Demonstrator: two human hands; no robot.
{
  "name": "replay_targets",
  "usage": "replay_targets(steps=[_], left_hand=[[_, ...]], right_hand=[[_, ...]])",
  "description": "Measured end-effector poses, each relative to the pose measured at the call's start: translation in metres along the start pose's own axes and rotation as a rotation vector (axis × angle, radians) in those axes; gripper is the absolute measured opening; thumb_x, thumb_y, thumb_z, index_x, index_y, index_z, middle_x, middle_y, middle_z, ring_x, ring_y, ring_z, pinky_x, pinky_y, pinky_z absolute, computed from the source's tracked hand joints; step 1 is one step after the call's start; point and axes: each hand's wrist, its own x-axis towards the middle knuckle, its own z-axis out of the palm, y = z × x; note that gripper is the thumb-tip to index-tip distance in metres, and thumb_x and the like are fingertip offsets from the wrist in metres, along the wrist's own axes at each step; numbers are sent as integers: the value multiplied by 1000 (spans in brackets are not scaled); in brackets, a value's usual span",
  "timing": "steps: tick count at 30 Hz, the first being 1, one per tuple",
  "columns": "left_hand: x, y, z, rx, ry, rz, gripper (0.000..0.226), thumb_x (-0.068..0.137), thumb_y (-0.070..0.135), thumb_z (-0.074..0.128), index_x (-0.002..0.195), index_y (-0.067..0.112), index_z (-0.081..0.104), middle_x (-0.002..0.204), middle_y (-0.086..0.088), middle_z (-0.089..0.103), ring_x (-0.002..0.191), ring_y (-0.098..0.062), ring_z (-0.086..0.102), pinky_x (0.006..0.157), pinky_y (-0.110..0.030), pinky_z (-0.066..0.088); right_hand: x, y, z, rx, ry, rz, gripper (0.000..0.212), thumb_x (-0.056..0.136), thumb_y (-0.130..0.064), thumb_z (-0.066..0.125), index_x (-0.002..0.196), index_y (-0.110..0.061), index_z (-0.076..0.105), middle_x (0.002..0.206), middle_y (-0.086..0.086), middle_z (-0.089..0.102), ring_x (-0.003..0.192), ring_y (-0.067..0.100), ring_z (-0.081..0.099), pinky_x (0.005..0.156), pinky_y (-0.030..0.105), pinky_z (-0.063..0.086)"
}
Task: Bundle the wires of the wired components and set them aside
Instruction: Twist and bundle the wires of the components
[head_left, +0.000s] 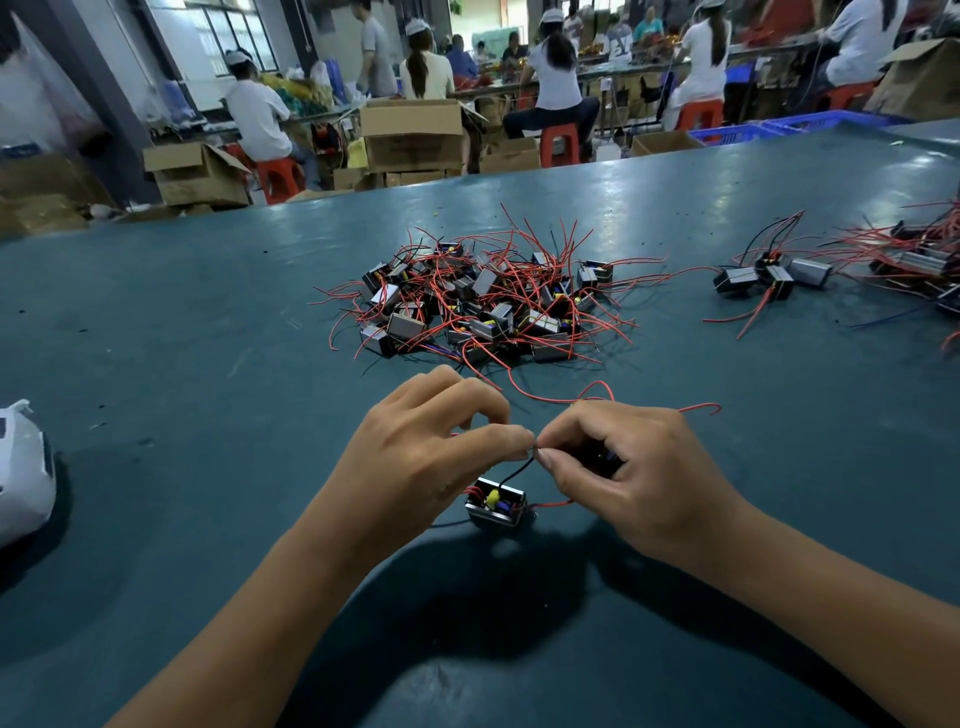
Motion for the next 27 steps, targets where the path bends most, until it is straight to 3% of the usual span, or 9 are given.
replay_targets(steps=[6, 9, 18, 23, 27], left_hand=[[-1, -2, 1, -84, -15, -4, 12, 99, 22, 64, 102, 17, 74, 97, 0, 60, 78, -21, 48, 66, -32, 44], [-2, -2, 4, -135, -24, -40, 9, 96, 17, 68, 101, 14, 75, 97, -1, 61, 78, -21, 48, 65, -34, 44], [1, 0, 6, -157, -5, -52, 14, 96, 17, 65, 95, 9, 76, 93, -3, 63, 78, -25, 52, 67, -36, 46], [1, 0, 8, -156, -11, -53, 10, 94, 14, 67, 94, 8, 75, 94, -2, 65, 82, -18, 50, 73, -26, 44], [-1, -1, 8, -167, -7, -49, 12, 96, 14, 65, 95, 8, 75, 95, -1, 66, 84, -16, 51, 73, -26, 45]], right_hand=[[-1, 1, 0, 34, -10, -9, 4, 86, -14, 65, 83, -16, 67, 71, -9, 63, 64, 8, 57, 59, 21, 45], [-2, 2, 0, 43, -25, -12, 4, 87, -15, 64, 84, -17, 66, 73, -9, 63, 65, 8, 57, 61, 25, 46], [-2, 3, 0, 51, -46, -21, 3, 88, -14, 64, 86, -14, 66, 75, -9, 63, 67, 7, 57, 62, 20, 45], [-2, 3, -1, 59, -46, -12, 3, 88, -14, 64, 86, -15, 66, 75, -10, 63, 67, 7, 57, 62, 19, 45], [-1, 2, -1, 60, -50, -7, 3, 88, -15, 64, 86, -16, 66, 75, -10, 63, 68, 6, 57, 63, 17, 45]])
